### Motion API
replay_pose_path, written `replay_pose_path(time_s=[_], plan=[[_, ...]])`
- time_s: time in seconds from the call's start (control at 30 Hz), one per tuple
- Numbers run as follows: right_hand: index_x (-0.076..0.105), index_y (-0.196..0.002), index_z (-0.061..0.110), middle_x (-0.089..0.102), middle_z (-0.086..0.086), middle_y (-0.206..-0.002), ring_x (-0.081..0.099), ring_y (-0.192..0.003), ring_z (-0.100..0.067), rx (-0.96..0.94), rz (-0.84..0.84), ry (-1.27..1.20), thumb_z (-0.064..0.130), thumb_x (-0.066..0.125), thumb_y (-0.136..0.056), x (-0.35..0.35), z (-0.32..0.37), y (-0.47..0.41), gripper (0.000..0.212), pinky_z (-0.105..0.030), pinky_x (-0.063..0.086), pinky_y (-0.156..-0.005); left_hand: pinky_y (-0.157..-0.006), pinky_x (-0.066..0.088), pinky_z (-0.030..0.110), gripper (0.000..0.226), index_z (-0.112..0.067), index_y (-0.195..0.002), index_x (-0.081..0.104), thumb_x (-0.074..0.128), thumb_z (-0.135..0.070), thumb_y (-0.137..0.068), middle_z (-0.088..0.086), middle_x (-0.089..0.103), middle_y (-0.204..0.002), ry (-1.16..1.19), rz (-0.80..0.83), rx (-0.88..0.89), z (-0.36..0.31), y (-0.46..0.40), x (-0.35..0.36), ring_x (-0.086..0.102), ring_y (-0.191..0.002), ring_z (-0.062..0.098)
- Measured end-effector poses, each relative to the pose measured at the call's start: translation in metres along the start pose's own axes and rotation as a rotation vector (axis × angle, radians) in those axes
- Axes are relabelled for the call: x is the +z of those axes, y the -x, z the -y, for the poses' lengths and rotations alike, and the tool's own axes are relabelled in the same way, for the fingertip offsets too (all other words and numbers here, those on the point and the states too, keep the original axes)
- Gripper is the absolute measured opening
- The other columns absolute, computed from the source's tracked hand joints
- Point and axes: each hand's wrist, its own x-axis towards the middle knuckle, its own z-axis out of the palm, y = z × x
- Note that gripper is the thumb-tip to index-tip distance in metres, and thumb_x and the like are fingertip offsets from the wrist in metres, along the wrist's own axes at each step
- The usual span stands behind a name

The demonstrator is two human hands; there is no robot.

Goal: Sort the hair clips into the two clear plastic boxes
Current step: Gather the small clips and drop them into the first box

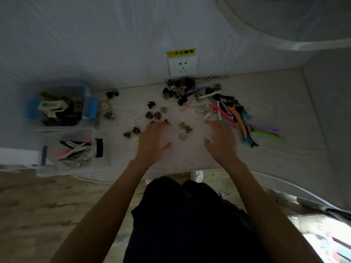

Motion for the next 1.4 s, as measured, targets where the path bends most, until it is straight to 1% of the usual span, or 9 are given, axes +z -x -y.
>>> replay_pose_path(time_s=[0.2,0.33,0.43,0.57,0.73,0.93,1.13,1.27,1.4], plan=[[0.038,-0.133,0.016,0.03,-0.018,-0.138,0.035,-0.121,-0.037,0.278,0.056,0.131,0.024,0.067,-0.081,-0.019,-0.04,0.029,0.06,-0.045,0.04,-0.093,-0.105,0.032,0.039,0.079,-0.014,-0.139,0.035,0.073,-0.035,-0.074,0.013,0.043,-0.135,-0.102,0.147,-0.012,-0.031,-0.018,0.014,0.039,-0.124,0.033],[0.038,-0.127,0.016,0.037,-0.017,-0.124,0.045,-0.108,-0.037,0.207,0.144,0.028,0.023,0.07,-0.077,0.004,-0.029,0.022,0.06,-0.042,0.046,-0.085,-0.107,0.029,0.04,0.091,-0.019,-0.146,0.016,0.07,-0.04,-0.076,0.014,0.027,-0.144,-0.115,0.274,-0.099,-0.047,-0.038,0.02,0.029,-0.129,0.033],[0.038,-0.125,0.014,0.037,-0.016,-0.121,0.049,-0.101,-0.035,0.159,0.161,-0.033,0.021,0.069,-0.076,0.02,-0.01,0.011,0.058,-0.039,0.045,-0.083,-0.104,0.033,0.041,0.081,-0.021,-0.143,0.025,0.07,-0.033,-0.077,0.014,0.032,-0.137,-0.06,0.383,-0.111,-0.048,-0.045,0.025,0.037,-0.121,0.034],[0.034,-0.133,0.016,0.03,-0.014,-0.134,0.05,-0.11,-0.033,0.105,0.175,-0.047,0.019,0.069,-0.078,0.03,0.009,-0.009,0.065,-0.039,0.044,-0.088,-0.093,0.043,0.038,0.054,-0.015,-0.13,0.047,0.066,-0.021,-0.08,0.013,0.045,-0.128,0.069,0.312,-0.15,-0.048,-0.04,0.029,0.052,-0.109,0.032],[0.037,-0.133,0.012,0.036,-0.016,-0.134,0.051,-0.11,-0.034,0.032,0.226,-0.053,0.022,0.067,-0.081,0.035,0.026,-0.025,0.061,-0.039,0.042,-0.09,-0.088,0.037,0.024,0.031,-0.008,-0.117,0.061,0.06,-0.016,-0.087,0.013,0.061,-0.117,0.228,0.167,-0.19,-0.048,-0.035,0.031,0.056,-0.108,0.028],[0.049,-0.12,0.012,0.054,-0.013,-0.119,0.054,-0.105,-0.029,0.032,0.229,-0.237,0.03,0.068,-0.081,0.038,0.034,-0.028,0.047,-0.038,0.043,-0.087,-0.094,0.038,0.019,0.034,-0.006,-0.124,0.054,0.056,-0.009,-0.09,0.014,0.057,-0.126,0.442,0.203,-0.269,-0.029,-0.022,0.022,0.055,-0.114,0.026],[0.054,-0.116,0.015,0.062,-0.005,-0.104,0.064,-0.081,-0.02,-0.076,0.168,-0.521,0.017,0.066,-0.083,0.03,0.089,-0.035,0.035,-0.034,0.056,-0.073,-0.072,0.044,0.002,0.019,-0.021,-0.109,0.06,0.059,-0.019,-0.09,-0.012,0.062,-0.097,0.667,0.004,-0.351,-0.005,-0.01,-0.047,0.058,-0.083,-0.004],[0.054,-0.118,0.014,0.061,-0.006,-0.105,0.063,-0.084,-0.021,-0.213,0.217,-0.574,0.017,0.063,-0.086,0.039,0.164,-0.054,0.034,-0.034,0.055,-0.076,-0.06,0.048,0.011,0.01,-0.027,-0.095,0.058,0.059,-0.019,-0.089,-0.012,0.063,-0.086,0.735,-0.145,-0.367,0.038,-0.001,-0.1,0.062,-0.071,-0.001],[0.052,-0.122,0.014,0.059,-0.001,-0.102,0.064,-0.073,-0.022,-0.287,0.32,-0.57,0.016,0.06,-0.088,0.06,0.24,-0.078,0.036,-0.025,0.055,-0.067,-0.066,0.053,0.015,0.009,-0.026,-0.094,0.059,0.06,-0.019,-0.088,-0.016,0.062,-0.083,0.671,-0.309,-0.433,0.095,0.006,-0.14,0.061,-0.071,-0.005]])
